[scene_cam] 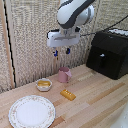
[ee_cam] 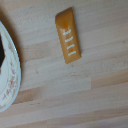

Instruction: Please focus on the pink mug and carefully direct your gripper towards it. Gently take hold of the pink mug using your grasping instrument. Exercise caution as you elevate the pink mug off the tabletop. Shift the pink mug so it is above the white platter. With precision, slowly place the pink mug onto the white platter.

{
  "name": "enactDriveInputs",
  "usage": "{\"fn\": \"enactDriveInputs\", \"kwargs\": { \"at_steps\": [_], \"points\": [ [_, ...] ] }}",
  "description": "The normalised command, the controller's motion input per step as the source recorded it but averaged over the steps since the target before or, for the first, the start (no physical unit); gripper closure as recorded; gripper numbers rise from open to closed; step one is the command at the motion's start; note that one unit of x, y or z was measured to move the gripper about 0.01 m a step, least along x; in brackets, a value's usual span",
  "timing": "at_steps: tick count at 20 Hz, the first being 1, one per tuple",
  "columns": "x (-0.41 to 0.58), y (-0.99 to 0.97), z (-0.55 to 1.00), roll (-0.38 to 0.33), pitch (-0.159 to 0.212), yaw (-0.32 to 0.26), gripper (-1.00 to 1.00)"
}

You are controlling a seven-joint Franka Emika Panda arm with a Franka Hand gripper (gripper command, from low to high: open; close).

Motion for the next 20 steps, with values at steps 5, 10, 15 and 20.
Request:
{"fn": "enactDriveInputs", "kwargs": {
  "at_steps": [5, 10, 15, 20],
  "points": [
    [0.577, -0.54, -0.01, 0.06, 0.039, -0.019, -1.0],
    [0.553, -0.63, 0.0, 0.073, 0.043, 0.0, -1.0],
    [0.431, -0.65, -0.01, 0.063, 0.08, 0.0, -1.0],
    [0.346, -0.59, -0.1, 0.034, 0.112, 0.009, -1.0]
  ]
}}
